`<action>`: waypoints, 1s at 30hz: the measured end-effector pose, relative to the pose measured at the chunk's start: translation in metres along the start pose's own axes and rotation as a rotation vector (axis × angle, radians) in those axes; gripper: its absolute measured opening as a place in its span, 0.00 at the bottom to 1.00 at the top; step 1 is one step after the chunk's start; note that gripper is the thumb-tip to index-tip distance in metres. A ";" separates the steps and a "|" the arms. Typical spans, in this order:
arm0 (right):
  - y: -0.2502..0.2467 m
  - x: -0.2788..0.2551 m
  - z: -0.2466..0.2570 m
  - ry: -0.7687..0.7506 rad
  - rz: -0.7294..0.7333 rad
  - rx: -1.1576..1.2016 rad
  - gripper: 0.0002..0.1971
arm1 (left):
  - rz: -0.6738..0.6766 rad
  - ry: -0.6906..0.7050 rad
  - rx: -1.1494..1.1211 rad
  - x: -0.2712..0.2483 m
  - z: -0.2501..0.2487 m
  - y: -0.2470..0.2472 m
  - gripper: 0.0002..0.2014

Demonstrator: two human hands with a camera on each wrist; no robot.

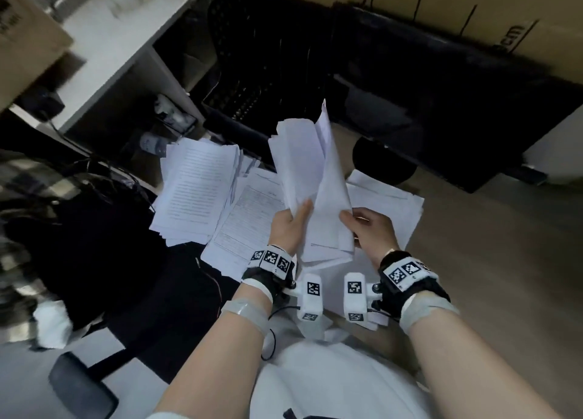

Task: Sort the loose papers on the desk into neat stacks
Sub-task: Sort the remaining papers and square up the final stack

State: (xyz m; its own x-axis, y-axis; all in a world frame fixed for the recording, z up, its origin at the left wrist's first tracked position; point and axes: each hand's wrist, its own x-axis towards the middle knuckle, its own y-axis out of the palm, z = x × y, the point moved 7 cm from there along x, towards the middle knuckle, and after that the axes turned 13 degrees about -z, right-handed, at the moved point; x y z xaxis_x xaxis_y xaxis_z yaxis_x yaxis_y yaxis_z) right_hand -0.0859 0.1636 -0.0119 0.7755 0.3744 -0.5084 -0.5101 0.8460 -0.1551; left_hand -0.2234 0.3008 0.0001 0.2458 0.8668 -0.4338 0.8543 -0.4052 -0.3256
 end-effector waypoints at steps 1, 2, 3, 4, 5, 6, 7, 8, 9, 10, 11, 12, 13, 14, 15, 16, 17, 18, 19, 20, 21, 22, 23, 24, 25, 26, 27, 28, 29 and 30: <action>0.003 -0.003 0.004 0.006 0.013 0.015 0.08 | 0.008 0.010 -0.018 -0.001 -0.004 -0.003 0.12; 0.006 -0.005 0.008 0.008 0.019 0.021 0.08 | 0.013 0.021 -0.036 -0.002 -0.007 -0.006 0.11; 0.010 -0.008 0.010 0.006 0.024 0.025 0.08 | 0.014 0.034 -0.045 -0.002 -0.009 -0.009 0.11; 0.013 -0.011 0.013 0.001 0.025 0.033 0.09 | 0.012 0.038 -0.049 -0.001 -0.010 -0.012 0.11; 0.017 -0.013 0.014 -0.002 0.024 0.047 0.09 | 0.013 0.037 -0.056 -0.001 -0.010 -0.015 0.12; 0.020 -0.016 0.017 0.000 0.023 0.064 0.09 | 0.017 0.031 -0.081 0.000 -0.010 -0.019 0.12; 0.023 -0.019 0.019 0.010 0.026 0.081 0.08 | 0.029 0.024 -0.110 0.002 -0.009 -0.022 0.12; 0.027 -0.021 0.021 0.025 0.028 0.099 0.07 | 0.042 0.017 -0.134 0.004 -0.009 -0.026 0.13; 0.031 -0.022 0.021 0.035 0.029 0.107 0.06 | 0.053 0.015 -0.145 0.008 -0.008 -0.030 0.13; 0.035 -0.023 0.022 0.042 0.030 0.107 0.06 | 0.058 0.021 -0.156 0.010 -0.010 -0.035 0.12; 0.040 -0.025 0.022 0.046 0.029 0.107 0.06 | 0.066 0.035 -0.163 0.013 -0.010 -0.042 0.11; 0.046 -0.027 0.023 0.051 0.028 0.111 0.07 | 0.068 0.045 -0.168 0.016 -0.011 -0.048 0.11; 0.053 -0.029 0.022 0.053 0.027 0.115 0.10 | 0.077 0.057 -0.159 0.019 -0.012 -0.054 0.10; 0.059 -0.031 0.022 0.057 0.024 0.122 0.12 | 0.084 0.062 -0.143 0.022 -0.014 -0.060 0.10; 0.068 -0.034 0.022 0.058 0.023 0.125 0.13 | 0.095 0.067 -0.119 0.028 -0.013 -0.066 0.08; 0.077 -0.038 0.023 0.052 0.020 0.113 0.13 | 0.099 0.070 -0.102 0.034 -0.012 -0.073 0.07; 0.085 -0.040 0.024 0.044 0.005 0.093 0.14 | 0.101 0.073 -0.086 0.040 -0.012 -0.080 0.08; 0.092 -0.043 0.025 0.045 -0.027 0.081 0.14 | 0.087 0.068 -0.079 0.045 -0.014 -0.089 0.09; 0.097 -0.044 0.025 0.057 -0.074 0.077 0.14 | 0.075 0.082 -0.054 0.052 -0.014 -0.097 0.11; 0.100 -0.044 0.025 0.084 -0.123 0.085 0.15 | 0.056 0.101 -0.015 0.059 -0.013 -0.105 0.13; 0.103 -0.046 0.025 0.118 -0.151 0.090 0.17 | 0.044 0.125 0.021 0.067 -0.012 -0.113 0.13; 0.108 -0.047 0.025 0.148 -0.154 0.096 0.22 | 0.023 0.130 0.032 0.071 -0.012 -0.122 0.10; 0.112 -0.046 0.025 0.162 -0.145 0.088 0.28 | 0.027 0.126 0.014 0.074 -0.011 -0.129 0.06; 0.117 -0.047 0.025 0.165 -0.138 0.083 0.31 | 0.034 0.113 0.005 0.079 -0.009 -0.134 0.04; 0.121 -0.047 0.025 0.146 -0.146 0.089 0.28 | 0.064 0.105 0.003 0.085 -0.004 -0.137 0.04; 0.123 -0.047 0.023 0.102 -0.171 0.064 0.22 | 0.084 0.102 0.009 0.087 -0.002 -0.141 0.05; 0.124 -0.047 0.023 0.038 -0.211 0.001 0.16 | 0.106 0.104 0.016 0.090 0.000 -0.144 0.05; 0.124 -0.047 0.021 -0.018 -0.262 -0.068 0.14 | 0.111 0.098 0.005 0.090 0.000 -0.149 0.06; 0.122 -0.046 0.016 -0.049 -0.312 -0.116 0.16 | 0.113 0.094 -0.009 0.093 0.003 -0.150 0.06; 0.120 -0.044 0.010 -0.053 -0.344 -0.140 0.19 | 0.090 0.079 -0.033 0.094 0.003 -0.155 0.06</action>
State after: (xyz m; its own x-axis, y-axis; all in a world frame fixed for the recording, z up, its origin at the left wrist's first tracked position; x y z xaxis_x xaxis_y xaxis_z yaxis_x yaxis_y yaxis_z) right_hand -0.1780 0.2527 0.0007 0.9267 0.0997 -0.3623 -0.2597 0.8668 -0.4257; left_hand -0.3343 0.4438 0.0073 0.3564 0.8483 -0.3917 0.8414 -0.4736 -0.2602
